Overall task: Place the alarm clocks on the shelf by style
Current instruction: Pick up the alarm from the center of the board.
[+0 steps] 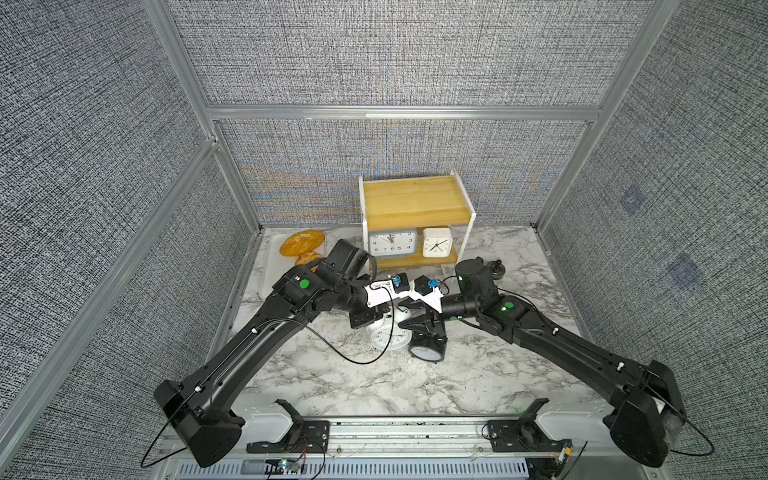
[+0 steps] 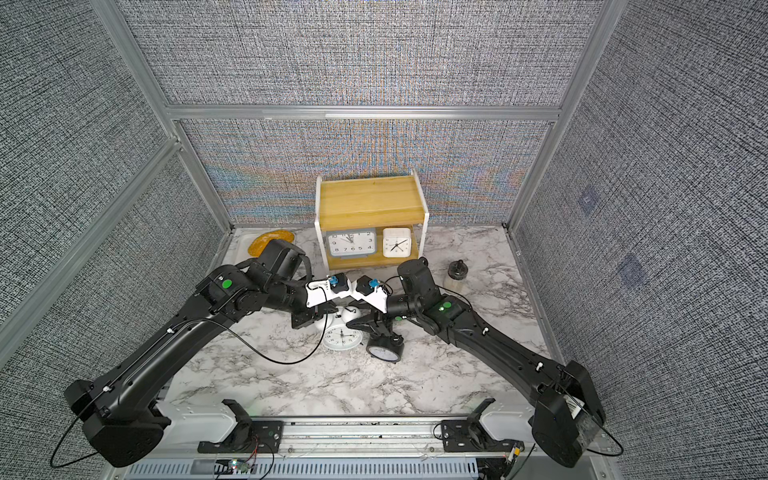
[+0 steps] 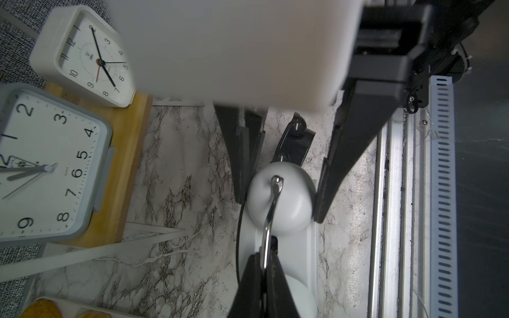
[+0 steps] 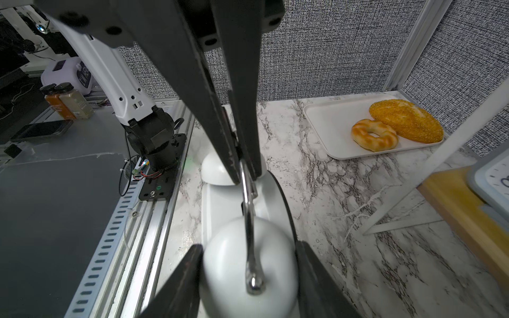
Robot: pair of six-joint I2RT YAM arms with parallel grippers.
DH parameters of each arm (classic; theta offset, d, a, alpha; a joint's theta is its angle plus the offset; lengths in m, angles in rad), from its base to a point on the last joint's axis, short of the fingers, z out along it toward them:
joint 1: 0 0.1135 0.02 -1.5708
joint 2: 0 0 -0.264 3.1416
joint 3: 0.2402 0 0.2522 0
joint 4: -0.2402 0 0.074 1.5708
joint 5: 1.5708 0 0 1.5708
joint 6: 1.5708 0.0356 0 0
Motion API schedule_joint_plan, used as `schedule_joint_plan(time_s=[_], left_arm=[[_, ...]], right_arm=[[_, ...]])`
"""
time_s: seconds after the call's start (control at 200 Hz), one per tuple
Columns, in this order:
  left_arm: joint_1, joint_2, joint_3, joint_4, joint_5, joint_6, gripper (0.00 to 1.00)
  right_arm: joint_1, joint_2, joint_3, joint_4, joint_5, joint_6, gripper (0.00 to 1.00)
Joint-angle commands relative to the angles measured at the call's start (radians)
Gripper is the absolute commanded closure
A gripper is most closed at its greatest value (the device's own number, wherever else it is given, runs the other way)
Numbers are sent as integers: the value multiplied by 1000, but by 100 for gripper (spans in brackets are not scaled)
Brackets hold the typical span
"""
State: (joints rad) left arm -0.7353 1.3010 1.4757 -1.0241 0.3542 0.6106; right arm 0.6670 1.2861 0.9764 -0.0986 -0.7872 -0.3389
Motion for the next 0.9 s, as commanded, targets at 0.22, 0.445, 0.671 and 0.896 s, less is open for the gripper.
schedule_joint_plan(time_s=[0.22, 0.445, 0.671, 0.896], left_arm=[[12, -147, -127, 335, -92, -105, 16], [82, -251, -243, 580, -234, -259, 8], [165, -245, -309, 718, -406, -469, 10], [201, -179, -362, 829, -388, -537, 17]], right_arm=[[-79, -73, -42, 77, 71, 111, 63], [-178, -170, -76, 90, 82, 150, 63], [-259, -216, -50, 42, 81, 157, 63], [-309, -238, 35, -19, 50, 158, 63]])
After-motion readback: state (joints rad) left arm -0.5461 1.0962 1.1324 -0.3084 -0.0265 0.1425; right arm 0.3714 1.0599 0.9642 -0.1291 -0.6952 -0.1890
